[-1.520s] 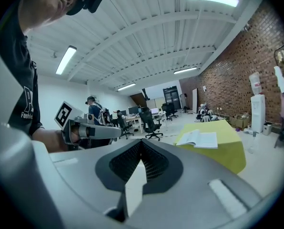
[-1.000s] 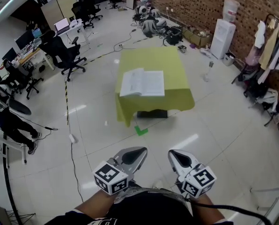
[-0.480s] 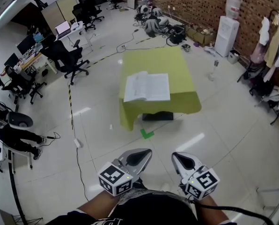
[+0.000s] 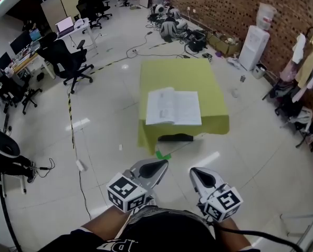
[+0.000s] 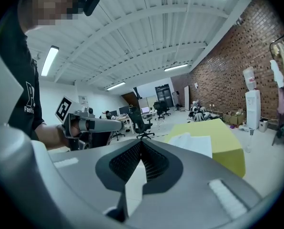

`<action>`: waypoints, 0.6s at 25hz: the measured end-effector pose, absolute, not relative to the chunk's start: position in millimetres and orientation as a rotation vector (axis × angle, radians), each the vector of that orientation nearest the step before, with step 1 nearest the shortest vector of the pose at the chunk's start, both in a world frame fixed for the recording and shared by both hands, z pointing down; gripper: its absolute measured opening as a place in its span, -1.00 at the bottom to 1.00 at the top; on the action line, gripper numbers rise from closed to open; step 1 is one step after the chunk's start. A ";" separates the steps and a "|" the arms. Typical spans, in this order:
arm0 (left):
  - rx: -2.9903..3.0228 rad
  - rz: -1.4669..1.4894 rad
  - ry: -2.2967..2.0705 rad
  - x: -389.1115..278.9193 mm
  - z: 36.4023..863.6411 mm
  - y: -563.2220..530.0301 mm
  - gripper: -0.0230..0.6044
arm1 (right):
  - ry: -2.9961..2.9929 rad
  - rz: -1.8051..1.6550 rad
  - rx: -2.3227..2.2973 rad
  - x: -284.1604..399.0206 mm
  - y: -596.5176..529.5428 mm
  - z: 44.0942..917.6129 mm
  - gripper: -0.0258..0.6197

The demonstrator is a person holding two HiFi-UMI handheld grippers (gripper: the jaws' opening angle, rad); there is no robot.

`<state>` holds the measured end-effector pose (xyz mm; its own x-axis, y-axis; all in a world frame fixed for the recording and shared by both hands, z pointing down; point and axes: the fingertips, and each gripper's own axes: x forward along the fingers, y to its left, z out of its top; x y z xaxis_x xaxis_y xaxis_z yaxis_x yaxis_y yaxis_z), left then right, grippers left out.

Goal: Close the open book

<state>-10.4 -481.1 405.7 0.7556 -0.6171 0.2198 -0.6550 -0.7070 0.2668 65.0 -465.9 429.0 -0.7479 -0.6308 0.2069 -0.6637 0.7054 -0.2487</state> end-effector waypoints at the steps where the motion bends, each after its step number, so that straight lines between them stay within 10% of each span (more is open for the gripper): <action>1: 2.622 0.155 -0.985 -24.3 406.1 -488.3 -0.90 | -2.797 0.466 1.063 51.3 -471.5 428.3 -0.90; 15: 2.581 0.122 -1.027 -155.3 425.3 -553.5 -0.91 | -2.745 0.333 0.942 -78.6 -524.1 428.3 -0.90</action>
